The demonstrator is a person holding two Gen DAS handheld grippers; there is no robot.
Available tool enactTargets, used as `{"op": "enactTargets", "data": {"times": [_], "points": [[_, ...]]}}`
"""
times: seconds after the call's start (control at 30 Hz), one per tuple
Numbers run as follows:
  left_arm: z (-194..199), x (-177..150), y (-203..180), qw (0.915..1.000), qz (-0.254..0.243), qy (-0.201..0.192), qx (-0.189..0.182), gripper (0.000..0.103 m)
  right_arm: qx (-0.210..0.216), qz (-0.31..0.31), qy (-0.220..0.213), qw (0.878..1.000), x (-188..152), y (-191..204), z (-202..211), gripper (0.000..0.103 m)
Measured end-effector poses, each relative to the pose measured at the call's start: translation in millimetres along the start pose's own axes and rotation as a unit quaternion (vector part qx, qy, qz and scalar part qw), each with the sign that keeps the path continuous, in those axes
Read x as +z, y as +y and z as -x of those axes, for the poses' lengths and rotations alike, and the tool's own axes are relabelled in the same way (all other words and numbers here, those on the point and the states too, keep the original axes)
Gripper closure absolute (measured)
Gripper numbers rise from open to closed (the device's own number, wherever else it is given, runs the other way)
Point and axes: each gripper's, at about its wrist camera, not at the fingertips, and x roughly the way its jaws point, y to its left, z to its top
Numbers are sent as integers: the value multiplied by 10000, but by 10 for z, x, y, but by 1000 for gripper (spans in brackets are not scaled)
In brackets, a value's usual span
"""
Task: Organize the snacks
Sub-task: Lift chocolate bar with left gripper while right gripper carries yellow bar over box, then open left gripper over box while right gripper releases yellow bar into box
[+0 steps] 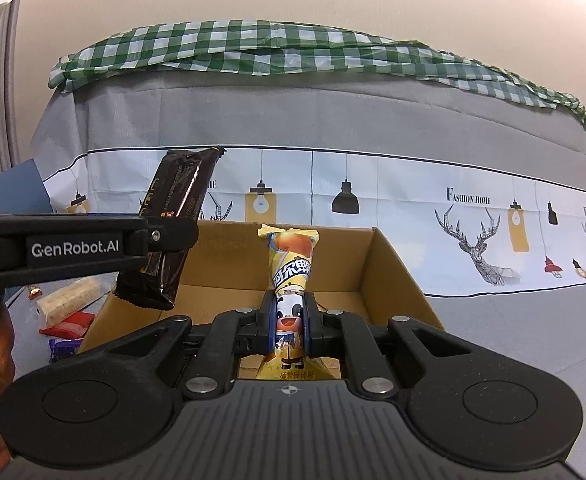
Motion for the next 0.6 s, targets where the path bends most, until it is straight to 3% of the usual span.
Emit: {"op": "enactTargets", "data": {"times": [0.6], "points": [[50,54,40,9998,182,-63,-64,60,-1,9,6,10000,10,-2,-39,91]]}}
